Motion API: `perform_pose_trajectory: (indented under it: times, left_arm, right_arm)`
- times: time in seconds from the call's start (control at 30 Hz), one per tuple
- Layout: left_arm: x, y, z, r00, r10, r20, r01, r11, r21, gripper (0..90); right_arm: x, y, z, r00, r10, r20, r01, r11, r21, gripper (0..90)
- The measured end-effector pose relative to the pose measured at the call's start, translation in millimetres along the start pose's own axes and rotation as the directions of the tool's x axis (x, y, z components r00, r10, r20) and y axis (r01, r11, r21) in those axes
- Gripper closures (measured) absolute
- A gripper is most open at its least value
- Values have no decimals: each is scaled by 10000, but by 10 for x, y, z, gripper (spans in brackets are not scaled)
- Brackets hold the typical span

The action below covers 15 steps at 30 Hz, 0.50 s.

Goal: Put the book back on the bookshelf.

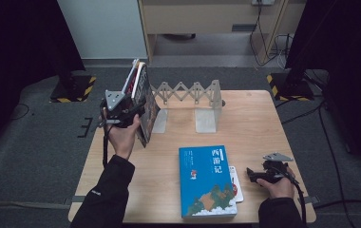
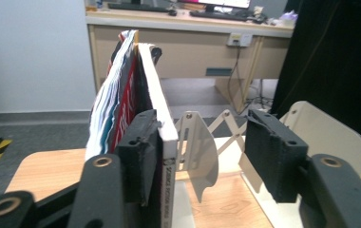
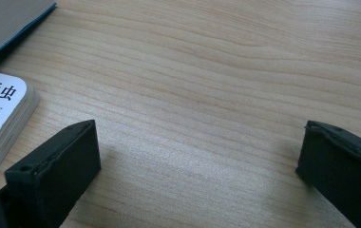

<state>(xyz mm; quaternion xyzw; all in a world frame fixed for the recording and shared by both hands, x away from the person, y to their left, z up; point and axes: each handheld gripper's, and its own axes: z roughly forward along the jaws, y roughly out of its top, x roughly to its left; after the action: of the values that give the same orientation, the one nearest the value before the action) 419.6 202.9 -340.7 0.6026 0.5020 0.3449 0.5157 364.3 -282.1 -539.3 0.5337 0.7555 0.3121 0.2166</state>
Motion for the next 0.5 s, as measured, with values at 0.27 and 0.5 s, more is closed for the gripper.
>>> perform_pose_trajectory:
  times: [0.27, 0.5]
  left_arm:
    - [72, -27, -196, 9974, -210, 684, 226, 9995, -224, 426]
    - [109, -104, -353, 9938, -334, 1062, 357, 9992, -195, 409]
  right_arm:
    - [0, 0, 0, 10000, -1, -1, 1, 10000, 1, 3]
    - [0, 0, 0, 10000, -2, -1, 2, 10000, -3, 3]
